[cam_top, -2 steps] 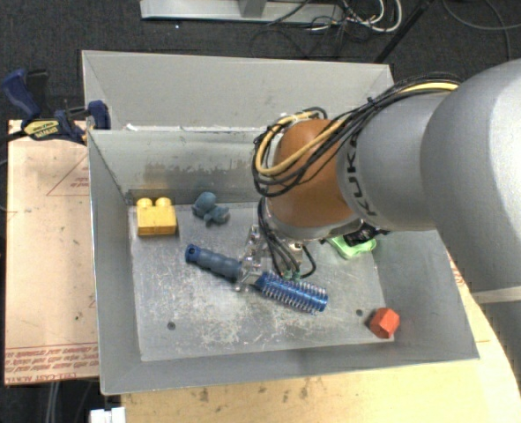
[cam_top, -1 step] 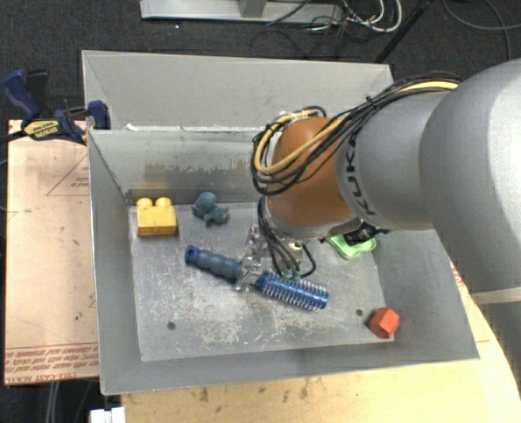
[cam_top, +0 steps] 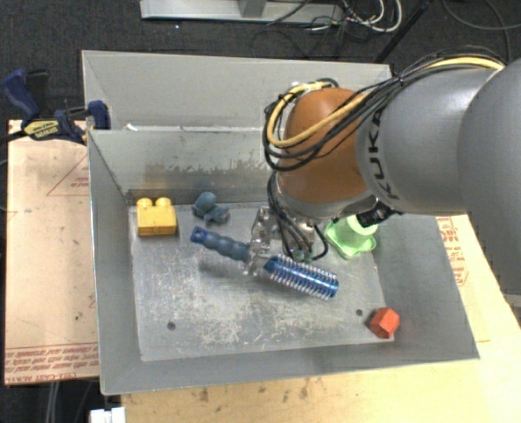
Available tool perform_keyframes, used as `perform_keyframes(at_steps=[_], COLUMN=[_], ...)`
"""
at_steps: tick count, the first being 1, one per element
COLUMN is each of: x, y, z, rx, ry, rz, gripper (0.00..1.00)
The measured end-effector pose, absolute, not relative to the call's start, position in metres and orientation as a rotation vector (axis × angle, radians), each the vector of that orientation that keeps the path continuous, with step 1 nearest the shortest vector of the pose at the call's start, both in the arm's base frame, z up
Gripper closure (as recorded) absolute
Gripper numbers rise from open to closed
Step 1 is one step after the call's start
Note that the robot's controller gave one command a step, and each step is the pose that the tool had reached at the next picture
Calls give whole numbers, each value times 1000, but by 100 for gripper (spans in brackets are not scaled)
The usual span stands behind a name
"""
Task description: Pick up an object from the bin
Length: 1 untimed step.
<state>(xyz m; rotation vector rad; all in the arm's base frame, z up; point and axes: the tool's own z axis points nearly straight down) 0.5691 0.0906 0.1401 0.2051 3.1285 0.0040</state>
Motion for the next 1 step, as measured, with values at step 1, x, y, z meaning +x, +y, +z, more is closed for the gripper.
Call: perform_keyframes(at_steps=[1], x=[569], y=[91], z=[147], rx=[207], ry=[3133], rz=[2], gripper=[100])
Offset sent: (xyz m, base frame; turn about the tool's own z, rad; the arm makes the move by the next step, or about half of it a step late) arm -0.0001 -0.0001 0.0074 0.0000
